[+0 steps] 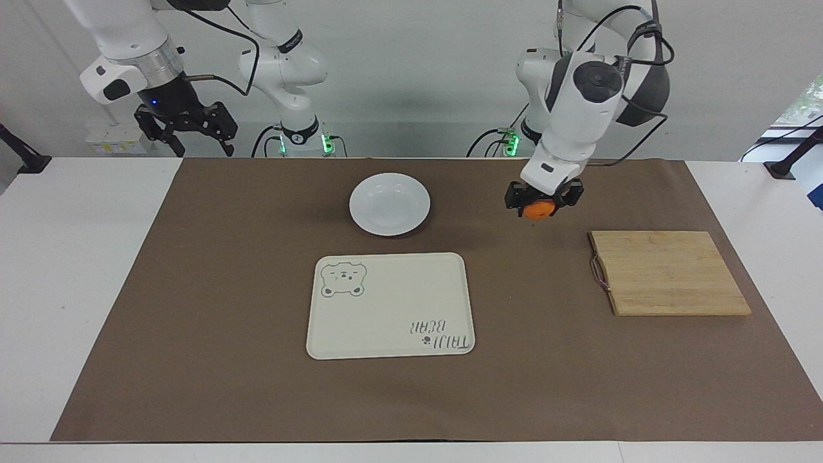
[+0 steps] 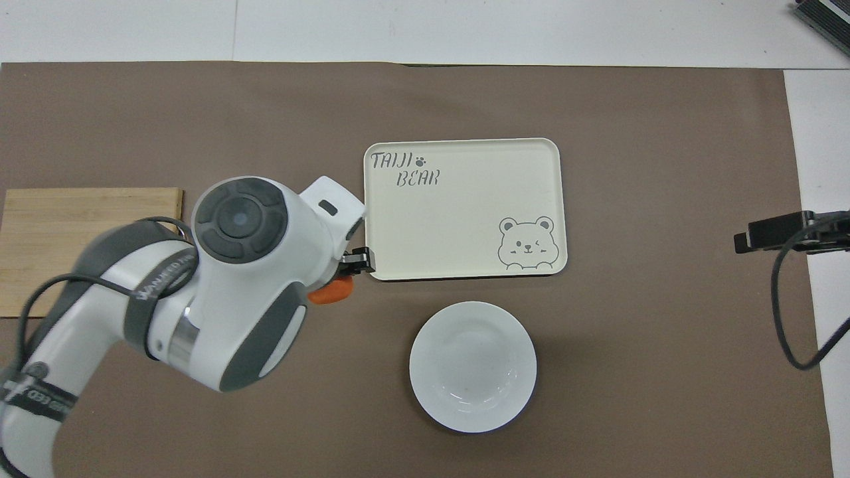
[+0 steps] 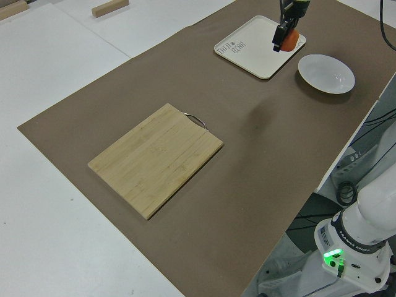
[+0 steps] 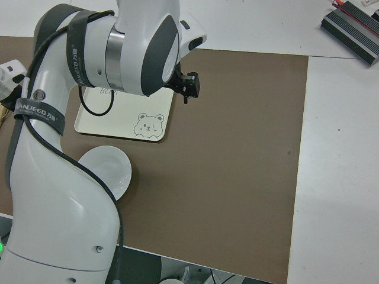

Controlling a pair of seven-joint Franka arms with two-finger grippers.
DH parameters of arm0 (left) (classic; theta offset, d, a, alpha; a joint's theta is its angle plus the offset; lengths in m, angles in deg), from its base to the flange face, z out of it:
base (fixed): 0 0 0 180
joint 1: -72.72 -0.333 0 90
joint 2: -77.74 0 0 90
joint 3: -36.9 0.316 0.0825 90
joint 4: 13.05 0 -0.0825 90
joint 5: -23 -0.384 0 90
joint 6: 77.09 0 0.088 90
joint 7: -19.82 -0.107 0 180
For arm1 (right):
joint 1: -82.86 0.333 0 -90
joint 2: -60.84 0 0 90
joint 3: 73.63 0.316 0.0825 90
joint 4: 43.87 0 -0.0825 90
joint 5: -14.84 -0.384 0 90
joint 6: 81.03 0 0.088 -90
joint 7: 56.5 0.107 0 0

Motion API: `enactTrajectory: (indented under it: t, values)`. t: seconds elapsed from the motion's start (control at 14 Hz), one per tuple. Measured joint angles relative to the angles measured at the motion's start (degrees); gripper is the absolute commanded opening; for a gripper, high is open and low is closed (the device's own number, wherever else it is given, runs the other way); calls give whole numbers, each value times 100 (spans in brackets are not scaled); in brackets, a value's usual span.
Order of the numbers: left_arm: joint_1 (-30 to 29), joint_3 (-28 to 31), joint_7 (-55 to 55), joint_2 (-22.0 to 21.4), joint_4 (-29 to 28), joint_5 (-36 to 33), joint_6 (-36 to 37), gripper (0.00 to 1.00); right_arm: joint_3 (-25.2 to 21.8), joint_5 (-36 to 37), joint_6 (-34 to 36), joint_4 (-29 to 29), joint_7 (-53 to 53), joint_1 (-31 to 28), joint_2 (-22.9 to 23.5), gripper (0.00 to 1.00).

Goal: Place orange and plate with both arms
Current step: 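Carry the orange with the left gripper and drop it onto the plate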

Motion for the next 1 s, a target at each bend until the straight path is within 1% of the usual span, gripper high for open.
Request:
enactTrajectory:
  t: [0.21,0.43,0.57,0.71,0.79,0.86,1.0]
  values:
    - [530,2,479,197,-86,0,-280,0,3,-412,-407,-444,-10,11,28,100]
    - [959,1,1065,455,-160,0,-734,0,1,-809,-806,-940,-28,10,65,100]
    - [1268,2,1421,695,-207,0,-1016,0,-3,-1191,-987,-1226,-268,-23,131,100]
    - [1585,3,1765,969,-267,0,-1361,0,-18,-1511,-1059,-1387,-645,-160,283,100]
    - [1740,2,1973,1130,-295,0,-1601,31,-24,-1618,-1086,-1426,-804,-253,384,100]
    - [1872,3,2129,1280,-308,0,-1778,99,-29,-1679,-1129,-1440,-909,-329,473,100]
    - [1959,6,2272,1414,-305,0,-1872,100,-37,-1739,-1210,-1440,-966,-362,549,100]
